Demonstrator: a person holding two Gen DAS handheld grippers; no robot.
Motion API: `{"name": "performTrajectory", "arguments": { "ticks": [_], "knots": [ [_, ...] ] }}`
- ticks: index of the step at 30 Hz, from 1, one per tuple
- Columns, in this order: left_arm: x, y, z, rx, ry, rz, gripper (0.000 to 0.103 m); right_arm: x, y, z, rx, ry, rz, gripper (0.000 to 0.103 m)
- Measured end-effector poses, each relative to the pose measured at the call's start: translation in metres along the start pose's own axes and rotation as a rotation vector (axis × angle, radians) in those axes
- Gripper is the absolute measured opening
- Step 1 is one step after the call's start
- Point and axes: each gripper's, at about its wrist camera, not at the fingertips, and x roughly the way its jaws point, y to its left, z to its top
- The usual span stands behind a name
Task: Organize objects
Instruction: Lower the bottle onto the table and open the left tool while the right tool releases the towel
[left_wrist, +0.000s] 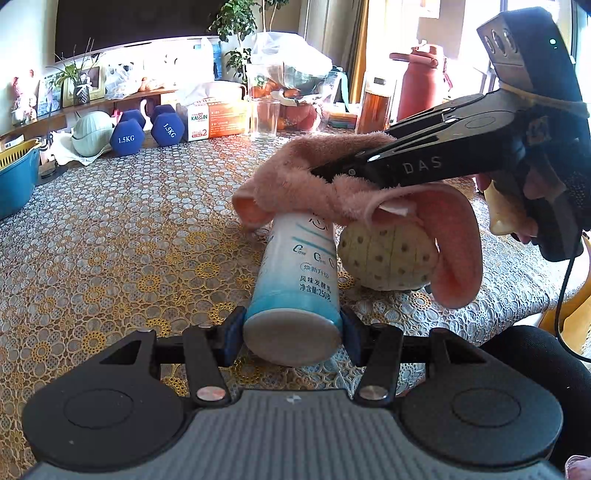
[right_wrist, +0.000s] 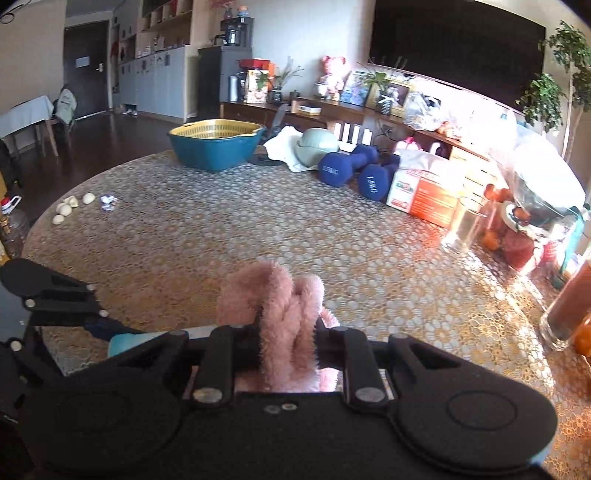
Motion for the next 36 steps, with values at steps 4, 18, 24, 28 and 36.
{"name": "performTrajectory", "arguments": {
  "ticks": [4, 18, 24, 28, 36],
  "knots": [
    [0.000, 0.000, 0.000, -0.003, 0.001, -0.001, 0.053, 0.003, -0.011, -0.003, 0.038, 0.011, -0.073, 0.019],
    [0.001, 0.000, 0.003, -0.030, 0.009, 0.014, 0.056, -0.006, -0.055, -0.050, 0.327, 0.083, -0.215, 0.024],
    [-0.002, 0.002, 0.004, -0.042, 0.012, 0.016, 0.065, -0.014, -0.055, -0.052, 0.356, 0.060, -0.220, 0.031],
    [-0.008, 0.001, 0.005, -0.041, -0.003, 0.020, 0.070, -0.031, -0.057, -0.052, 0.378, 0.022, -0.220, 0.033],
    [-0.029, -0.002, 0.012, -0.050, -0.052, 0.049, 0.076, -0.075, -0.043, -0.059, 0.428, -0.089, -0.161, 0.051]
  ]
}}
